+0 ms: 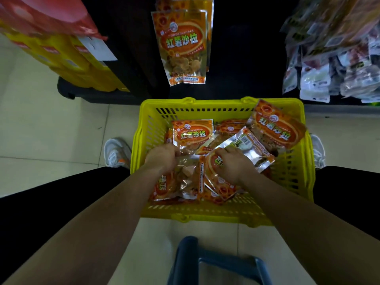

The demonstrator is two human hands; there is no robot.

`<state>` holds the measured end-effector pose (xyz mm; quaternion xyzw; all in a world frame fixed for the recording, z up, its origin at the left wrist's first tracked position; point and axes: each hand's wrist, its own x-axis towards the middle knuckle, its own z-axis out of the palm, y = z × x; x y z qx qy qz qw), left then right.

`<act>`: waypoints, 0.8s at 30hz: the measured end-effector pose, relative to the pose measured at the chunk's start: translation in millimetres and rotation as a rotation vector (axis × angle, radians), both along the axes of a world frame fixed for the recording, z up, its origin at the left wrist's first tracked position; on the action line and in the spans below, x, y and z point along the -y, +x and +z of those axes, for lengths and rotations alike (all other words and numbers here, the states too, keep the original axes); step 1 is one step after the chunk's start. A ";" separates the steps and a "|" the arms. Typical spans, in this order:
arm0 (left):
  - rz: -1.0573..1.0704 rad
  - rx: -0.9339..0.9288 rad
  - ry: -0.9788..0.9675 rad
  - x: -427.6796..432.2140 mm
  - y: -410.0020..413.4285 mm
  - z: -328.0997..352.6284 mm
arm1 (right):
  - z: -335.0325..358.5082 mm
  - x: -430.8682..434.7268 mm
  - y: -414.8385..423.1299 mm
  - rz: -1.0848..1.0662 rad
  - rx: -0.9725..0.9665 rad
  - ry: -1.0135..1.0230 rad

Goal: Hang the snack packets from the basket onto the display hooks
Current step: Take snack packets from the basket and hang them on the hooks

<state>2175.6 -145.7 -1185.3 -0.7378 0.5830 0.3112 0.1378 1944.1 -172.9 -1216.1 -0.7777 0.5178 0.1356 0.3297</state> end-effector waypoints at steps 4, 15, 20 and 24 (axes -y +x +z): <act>0.013 -0.053 -0.052 6.4 -5.5 12.8 | 10.9 0.0 4.2 -0.037 0.090 -0.009; 0.039 -0.074 -0.092 18.1 -16.9 56.5 | 59.6 -13.8 17.5 -0.061 0.225 0.011; 0.199 -0.227 -0.151 13.8 -16.0 69.1 | 80.1 -16.9 9.1 -0.028 0.232 0.011; 0.176 -0.330 -0.148 10.8 -21.8 75.0 | 92.8 -12.6 5.0 -0.011 0.212 -0.181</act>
